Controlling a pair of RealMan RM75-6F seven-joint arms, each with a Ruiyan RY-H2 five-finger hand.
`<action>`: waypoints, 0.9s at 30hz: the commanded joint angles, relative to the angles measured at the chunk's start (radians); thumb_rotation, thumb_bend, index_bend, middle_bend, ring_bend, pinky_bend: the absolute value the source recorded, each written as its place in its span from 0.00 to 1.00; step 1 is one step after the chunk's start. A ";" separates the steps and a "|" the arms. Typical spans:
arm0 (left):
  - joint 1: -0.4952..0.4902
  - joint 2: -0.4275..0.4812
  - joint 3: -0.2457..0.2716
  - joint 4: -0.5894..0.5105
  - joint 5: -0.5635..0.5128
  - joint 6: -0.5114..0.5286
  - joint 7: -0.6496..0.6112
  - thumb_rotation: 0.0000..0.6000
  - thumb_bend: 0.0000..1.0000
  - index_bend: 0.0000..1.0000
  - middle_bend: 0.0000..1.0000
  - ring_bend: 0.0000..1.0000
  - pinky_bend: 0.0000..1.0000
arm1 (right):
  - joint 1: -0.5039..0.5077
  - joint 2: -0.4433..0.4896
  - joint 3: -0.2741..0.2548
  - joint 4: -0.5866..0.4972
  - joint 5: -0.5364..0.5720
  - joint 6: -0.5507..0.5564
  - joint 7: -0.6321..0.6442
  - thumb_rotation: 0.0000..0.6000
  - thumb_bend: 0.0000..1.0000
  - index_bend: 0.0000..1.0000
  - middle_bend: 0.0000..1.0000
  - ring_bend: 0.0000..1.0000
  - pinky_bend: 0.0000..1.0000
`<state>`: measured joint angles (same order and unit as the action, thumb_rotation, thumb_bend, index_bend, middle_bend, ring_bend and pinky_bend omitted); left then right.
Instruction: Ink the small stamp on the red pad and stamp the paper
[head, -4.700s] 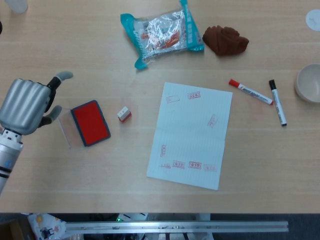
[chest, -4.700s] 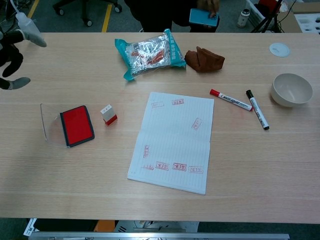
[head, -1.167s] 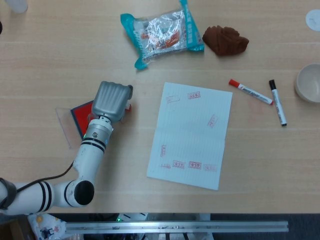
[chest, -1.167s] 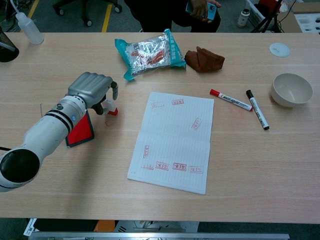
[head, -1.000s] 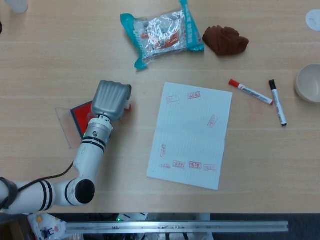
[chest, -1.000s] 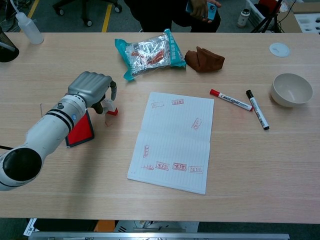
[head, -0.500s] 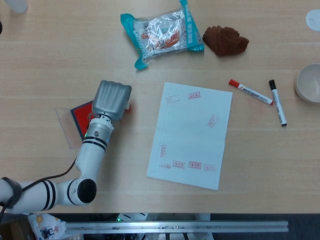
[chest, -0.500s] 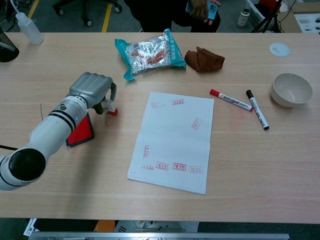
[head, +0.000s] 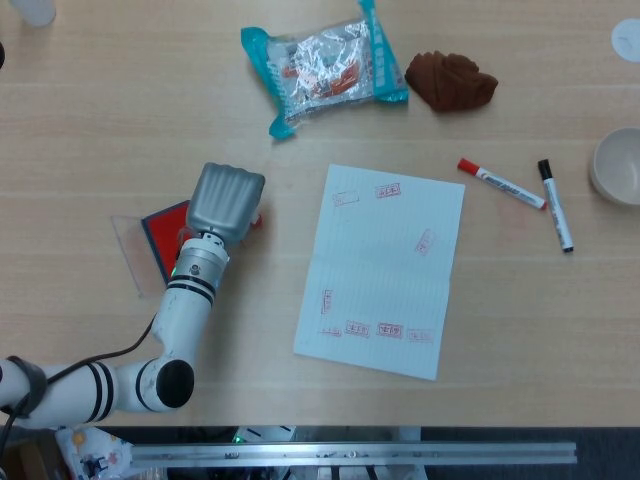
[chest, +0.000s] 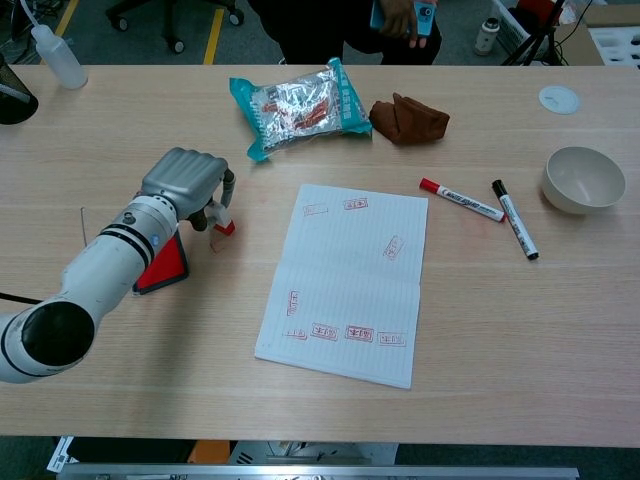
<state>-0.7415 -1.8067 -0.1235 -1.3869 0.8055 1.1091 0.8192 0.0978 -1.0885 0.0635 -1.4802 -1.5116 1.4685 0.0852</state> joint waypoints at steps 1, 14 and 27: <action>0.001 -0.002 0.000 0.003 0.002 0.000 -0.001 1.00 0.26 0.57 1.00 1.00 1.00 | -0.001 0.000 0.000 0.001 0.000 0.001 0.001 1.00 0.21 0.20 0.33 0.18 0.19; 0.009 0.001 0.001 0.001 0.030 -0.002 -0.023 1.00 0.26 0.60 1.00 1.00 1.00 | -0.003 0.000 0.001 0.001 -0.002 0.005 0.003 1.00 0.21 0.20 0.33 0.18 0.19; 0.030 0.097 0.037 -0.084 0.138 0.038 -0.030 1.00 0.27 0.61 1.00 1.00 1.00 | 0.000 -0.002 0.002 -0.001 -0.008 0.006 0.005 1.00 0.21 0.20 0.33 0.18 0.19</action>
<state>-0.7191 -1.7329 -0.0955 -1.4521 0.9231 1.1351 0.7925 0.0977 -1.0908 0.0658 -1.4811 -1.5200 1.4745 0.0900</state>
